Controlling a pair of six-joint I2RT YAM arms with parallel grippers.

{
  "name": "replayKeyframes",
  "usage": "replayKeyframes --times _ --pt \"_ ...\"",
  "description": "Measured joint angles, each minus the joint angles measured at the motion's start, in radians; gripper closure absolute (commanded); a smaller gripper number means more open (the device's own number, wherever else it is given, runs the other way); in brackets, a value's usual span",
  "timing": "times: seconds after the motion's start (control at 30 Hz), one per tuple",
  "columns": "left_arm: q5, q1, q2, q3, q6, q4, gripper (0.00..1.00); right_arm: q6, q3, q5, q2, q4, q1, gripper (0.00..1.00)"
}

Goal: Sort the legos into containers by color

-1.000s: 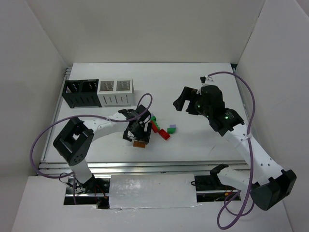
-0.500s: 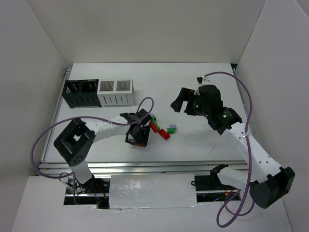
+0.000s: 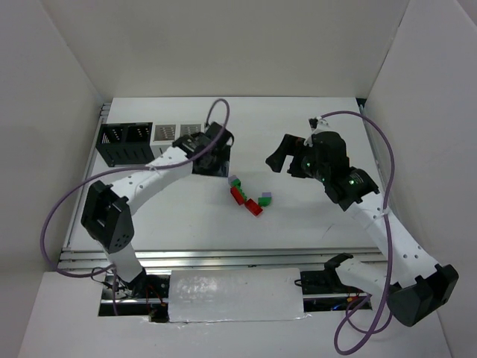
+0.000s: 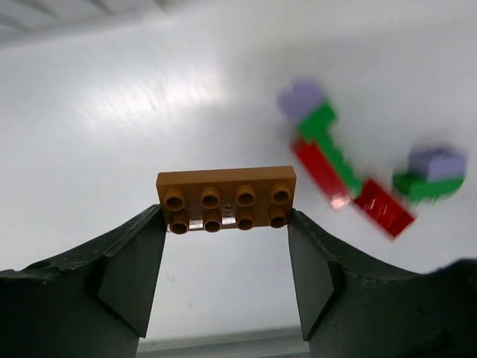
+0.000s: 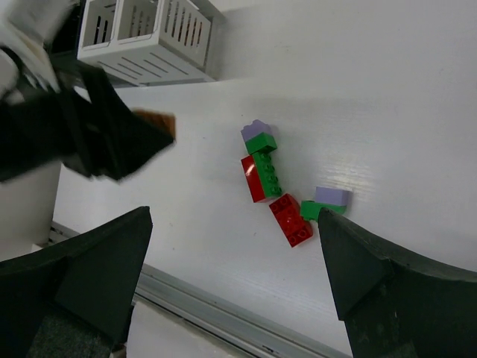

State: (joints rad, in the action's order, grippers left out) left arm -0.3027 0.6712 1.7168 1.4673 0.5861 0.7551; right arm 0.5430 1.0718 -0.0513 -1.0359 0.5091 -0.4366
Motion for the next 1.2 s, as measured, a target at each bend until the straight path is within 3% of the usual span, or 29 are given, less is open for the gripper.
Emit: replayKeyframes --times 0.23,0.43,0.5,0.63,0.73,0.9,1.0,1.2 --pt "-0.043 -0.24 0.182 0.441 -0.089 0.055 0.99 0.006 0.0 -0.018 0.013 0.002 0.005 0.0" --pt "-0.063 -0.312 0.439 0.739 -0.116 0.114 0.9 0.007 0.0 -0.038 0.016 0.003 0.009 0.0" --pt "-0.068 -0.322 0.484 0.761 -0.116 0.129 0.88 0.01 -0.001 -0.045 0.017 0.004 0.009 0.0" --pt "-0.073 -0.34 0.498 0.751 -0.113 0.119 0.68 0.01 -0.002 -0.068 0.018 0.005 0.009 0.0" --pt "-0.077 -0.351 0.494 0.721 -0.116 0.119 0.4 0.01 -0.002 -0.084 0.016 0.005 0.009 0.0" --pt "-0.074 -0.358 0.478 0.698 -0.121 0.107 0.21 0.01 -0.002 -0.109 -0.014 0.005 0.009 0.01" --pt "-0.073 -0.358 0.459 0.672 -0.123 0.106 0.0 0.01 -0.002 -0.124 -0.039 0.005 0.009 0.0" --pt "-0.059 -0.358 0.398 0.633 -0.12 0.105 0.0 0.01 -0.002 -0.158 -0.075 0.003 0.009 0.0"
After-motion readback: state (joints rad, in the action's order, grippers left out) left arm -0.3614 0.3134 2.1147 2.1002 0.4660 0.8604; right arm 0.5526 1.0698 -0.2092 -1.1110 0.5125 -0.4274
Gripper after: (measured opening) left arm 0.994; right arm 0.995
